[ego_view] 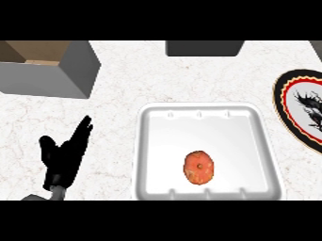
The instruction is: Pick the squash from the tray and place it in the plate
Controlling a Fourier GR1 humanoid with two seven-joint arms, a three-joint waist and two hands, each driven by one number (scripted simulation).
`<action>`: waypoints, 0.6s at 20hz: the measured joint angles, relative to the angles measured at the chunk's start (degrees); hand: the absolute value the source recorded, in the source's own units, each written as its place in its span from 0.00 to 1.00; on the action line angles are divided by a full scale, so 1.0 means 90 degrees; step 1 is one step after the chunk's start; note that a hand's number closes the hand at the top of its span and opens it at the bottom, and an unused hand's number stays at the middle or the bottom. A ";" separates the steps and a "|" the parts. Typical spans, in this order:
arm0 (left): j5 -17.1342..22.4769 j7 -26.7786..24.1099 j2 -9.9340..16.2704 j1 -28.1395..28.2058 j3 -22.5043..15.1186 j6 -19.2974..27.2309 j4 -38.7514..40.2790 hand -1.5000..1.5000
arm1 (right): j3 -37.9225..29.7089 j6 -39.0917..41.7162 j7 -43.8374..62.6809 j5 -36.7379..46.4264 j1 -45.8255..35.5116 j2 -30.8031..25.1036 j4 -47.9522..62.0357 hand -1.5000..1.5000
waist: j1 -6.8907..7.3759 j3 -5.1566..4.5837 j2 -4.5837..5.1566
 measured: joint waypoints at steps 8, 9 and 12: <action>-0.0075 0.0135 -0.0104 -0.0079 0.0038 -0.0088 0.0050 0.50 | 0.1004 0.1709 0.2359 0.1896 -0.1391 0.0883 0.0223 0.00 | 0.0087 0.0014 -0.0012; -0.0082 0.0201 -0.0099 -0.0076 0.0047 -0.0087 0.0005 0.50 | 0.1096 0.1866 0.2645 0.2090 -0.1673 0.1000 0.0351 0.00 | 0.0090 0.0016 -0.0013; -0.0080 0.0258 -0.0064 -0.0045 0.0138 -0.0192 0.0010 0.50 | 0.1336 0.2091 0.3263 0.2469 -0.2339 0.1217 0.0838 0.00 | 0.0078 0.0020 -0.0021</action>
